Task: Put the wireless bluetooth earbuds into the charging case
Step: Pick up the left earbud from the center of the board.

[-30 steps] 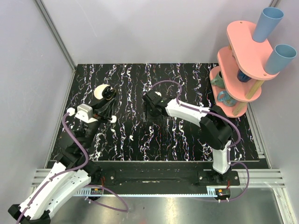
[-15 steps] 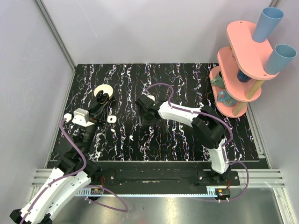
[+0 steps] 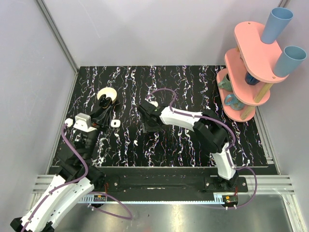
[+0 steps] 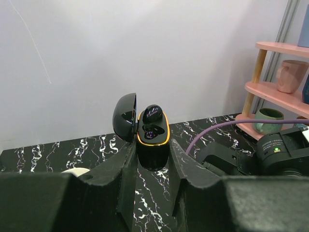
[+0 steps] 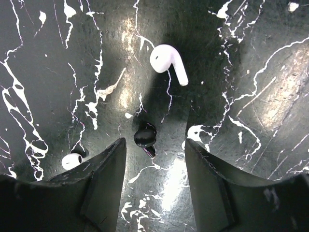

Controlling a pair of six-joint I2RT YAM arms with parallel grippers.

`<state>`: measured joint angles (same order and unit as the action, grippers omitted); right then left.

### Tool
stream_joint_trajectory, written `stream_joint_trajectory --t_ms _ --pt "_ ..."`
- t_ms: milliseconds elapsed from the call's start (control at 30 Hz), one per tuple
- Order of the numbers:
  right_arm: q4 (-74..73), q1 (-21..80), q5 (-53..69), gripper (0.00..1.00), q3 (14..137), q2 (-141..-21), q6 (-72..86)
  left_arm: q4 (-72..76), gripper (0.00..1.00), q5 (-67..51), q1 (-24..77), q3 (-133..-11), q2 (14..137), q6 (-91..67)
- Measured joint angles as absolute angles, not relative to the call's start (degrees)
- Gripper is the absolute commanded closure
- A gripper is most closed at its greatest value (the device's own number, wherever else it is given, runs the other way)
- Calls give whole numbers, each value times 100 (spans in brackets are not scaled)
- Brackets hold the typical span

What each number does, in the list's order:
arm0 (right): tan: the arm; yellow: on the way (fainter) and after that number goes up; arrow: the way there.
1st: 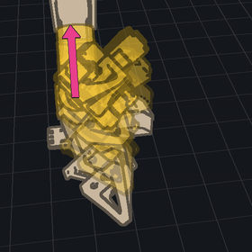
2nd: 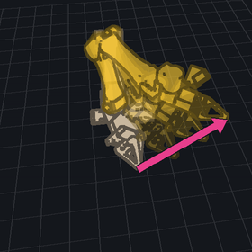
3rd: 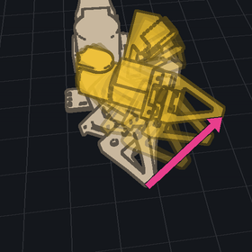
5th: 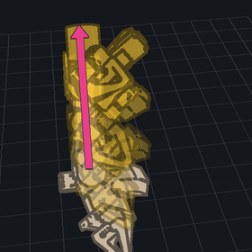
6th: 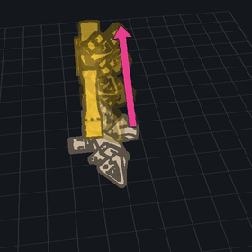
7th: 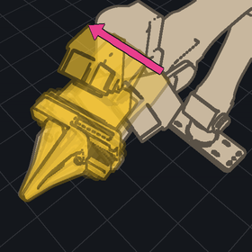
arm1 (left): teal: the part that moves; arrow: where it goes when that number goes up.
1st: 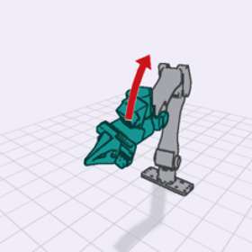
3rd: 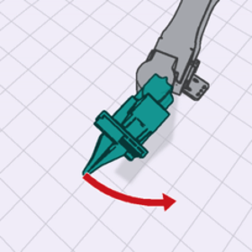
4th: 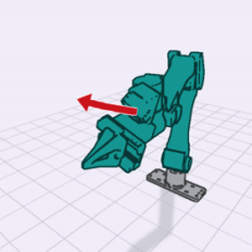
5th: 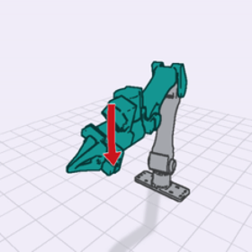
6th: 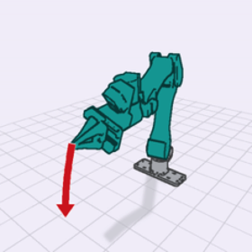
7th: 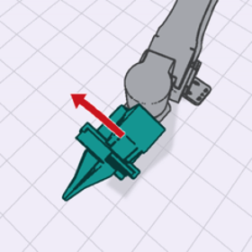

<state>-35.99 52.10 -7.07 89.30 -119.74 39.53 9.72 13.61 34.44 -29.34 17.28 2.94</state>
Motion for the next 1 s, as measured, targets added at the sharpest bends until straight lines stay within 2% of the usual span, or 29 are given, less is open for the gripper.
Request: stream_joint_trajectory --t_ms 467,1000 --pt "-3736 5297 -893 50 9229 -12171 3951 928 100 1398 3446 -2908 1721 246" --pt "-3887 5299 -956 54 9362 -12320 3931 908 100 1424 3446 -2871 1688 165"
